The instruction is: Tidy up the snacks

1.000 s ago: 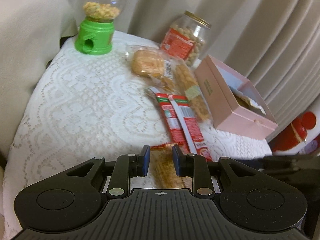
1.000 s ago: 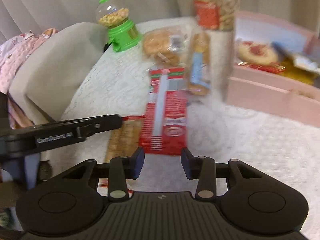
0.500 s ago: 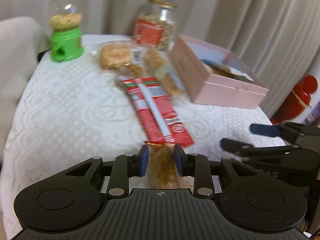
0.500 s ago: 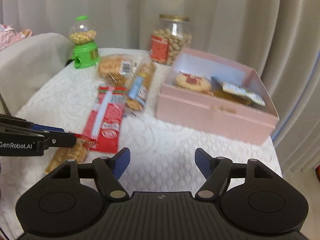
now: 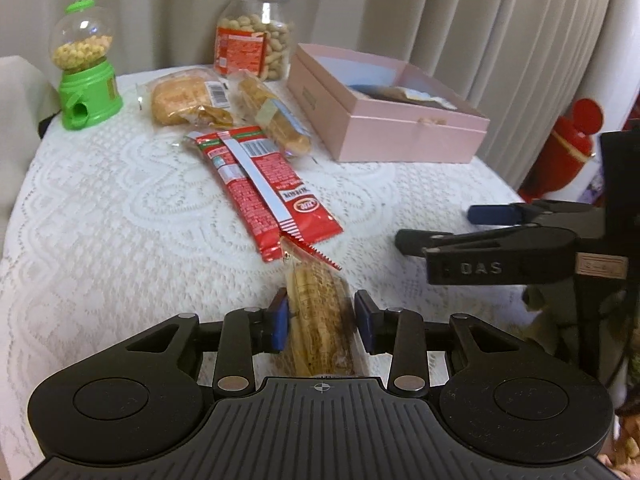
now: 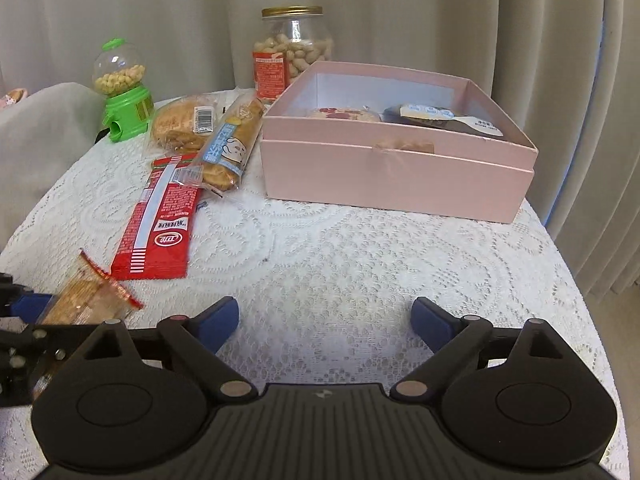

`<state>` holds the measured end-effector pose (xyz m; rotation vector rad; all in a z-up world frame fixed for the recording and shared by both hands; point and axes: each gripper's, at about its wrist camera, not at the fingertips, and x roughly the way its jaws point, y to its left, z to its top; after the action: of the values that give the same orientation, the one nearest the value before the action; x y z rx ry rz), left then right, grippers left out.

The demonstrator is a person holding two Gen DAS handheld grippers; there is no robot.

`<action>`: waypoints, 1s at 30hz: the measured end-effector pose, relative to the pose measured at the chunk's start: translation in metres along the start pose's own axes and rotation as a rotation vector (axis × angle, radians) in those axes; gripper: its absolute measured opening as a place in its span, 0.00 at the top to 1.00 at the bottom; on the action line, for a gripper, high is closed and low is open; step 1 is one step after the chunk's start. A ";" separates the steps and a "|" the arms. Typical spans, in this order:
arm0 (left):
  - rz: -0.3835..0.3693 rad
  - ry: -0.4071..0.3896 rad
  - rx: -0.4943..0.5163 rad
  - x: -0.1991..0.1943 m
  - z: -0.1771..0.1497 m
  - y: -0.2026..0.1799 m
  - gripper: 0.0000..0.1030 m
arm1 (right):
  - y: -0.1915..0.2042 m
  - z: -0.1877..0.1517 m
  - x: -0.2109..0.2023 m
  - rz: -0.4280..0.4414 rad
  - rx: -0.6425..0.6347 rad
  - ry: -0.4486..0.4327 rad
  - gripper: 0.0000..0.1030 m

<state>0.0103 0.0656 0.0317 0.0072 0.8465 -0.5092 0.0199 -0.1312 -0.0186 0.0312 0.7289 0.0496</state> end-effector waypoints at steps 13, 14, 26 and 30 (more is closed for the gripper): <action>0.057 -0.146 -0.258 -0.038 0.004 0.077 0.63 | 0.077 0.059 0.035 0.172 -0.127 0.075 0.09; 0.056 -0.143 -0.273 -0.037 0.003 0.080 0.63 | 0.085 0.062 0.042 0.168 -0.139 0.084 0.09; 0.010 -0.137 -0.361 -0.040 -0.010 0.096 0.63 | 0.103 0.061 0.038 0.174 -0.157 0.126 0.46; -0.005 -0.132 -0.352 -0.039 -0.010 0.092 0.63 | 0.089 0.053 0.024 0.217 -0.124 0.166 0.48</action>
<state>0.0218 0.1655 0.0358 -0.3479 0.7975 -0.3560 0.0700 -0.0419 0.0086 -0.0131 0.8847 0.3074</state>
